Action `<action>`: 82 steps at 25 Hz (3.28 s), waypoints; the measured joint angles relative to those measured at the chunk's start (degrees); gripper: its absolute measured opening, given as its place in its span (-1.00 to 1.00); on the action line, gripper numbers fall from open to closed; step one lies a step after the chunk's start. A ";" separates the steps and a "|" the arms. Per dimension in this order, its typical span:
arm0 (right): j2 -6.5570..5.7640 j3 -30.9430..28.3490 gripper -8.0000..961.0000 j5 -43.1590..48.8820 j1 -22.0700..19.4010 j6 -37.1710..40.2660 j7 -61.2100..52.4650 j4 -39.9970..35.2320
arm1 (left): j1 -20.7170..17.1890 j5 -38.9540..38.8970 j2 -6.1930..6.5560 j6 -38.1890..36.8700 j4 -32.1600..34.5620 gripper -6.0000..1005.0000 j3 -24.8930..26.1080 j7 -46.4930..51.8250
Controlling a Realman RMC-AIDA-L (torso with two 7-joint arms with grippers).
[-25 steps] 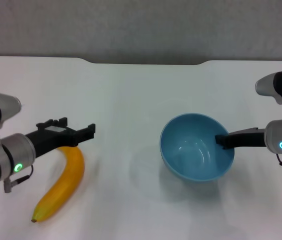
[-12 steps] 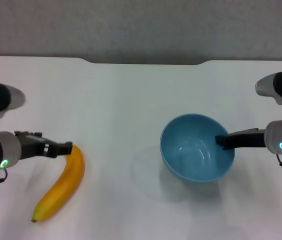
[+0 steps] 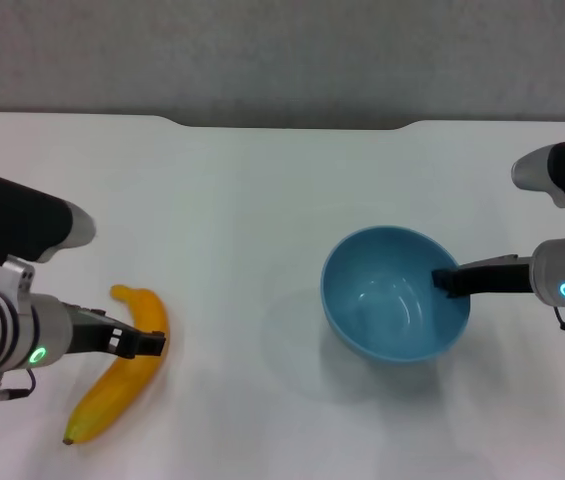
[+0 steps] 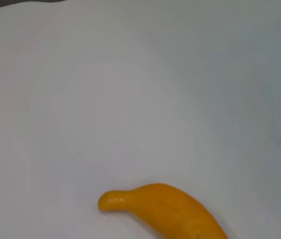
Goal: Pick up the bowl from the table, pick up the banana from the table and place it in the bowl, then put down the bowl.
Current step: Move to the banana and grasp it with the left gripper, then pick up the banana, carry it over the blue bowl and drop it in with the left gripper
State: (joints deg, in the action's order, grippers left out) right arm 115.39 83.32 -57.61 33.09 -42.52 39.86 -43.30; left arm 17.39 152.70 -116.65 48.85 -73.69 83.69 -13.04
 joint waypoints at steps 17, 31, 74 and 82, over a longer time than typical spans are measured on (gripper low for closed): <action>0.09 0.09 -0.93 -0.12 0.48 -0.05 -0.01 -0.56 | 3.28 1.55 -0.12 -0.53 6.27 0.78 -2.64 2.58; 0.09 -0.17 -0.93 -0.23 0.85 -0.01 -0.05 -0.52 | 7.98 -0.15 0.06 0.59 13.62 0.77 -3.12 4.26; 0.39 1.80 -0.93 -3.88 12.63 -0.99 -3.12 10.86 | 8.24 -24.43 -0.07 -7.32 -10.05 -0.02 -0.76 -5.53; 0.39 3.55 -0.93 -6.64 14.14 -0.62 -3.22 10.99 | 8.23 -34.99 -0.13 -12.79 -6.24 -0.02 -3.89 -10.24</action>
State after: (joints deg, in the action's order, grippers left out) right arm 115.78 86.87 -64.25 47.23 -43.14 36.64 -32.31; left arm 25.62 117.71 -116.78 36.07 -79.93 79.80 -23.27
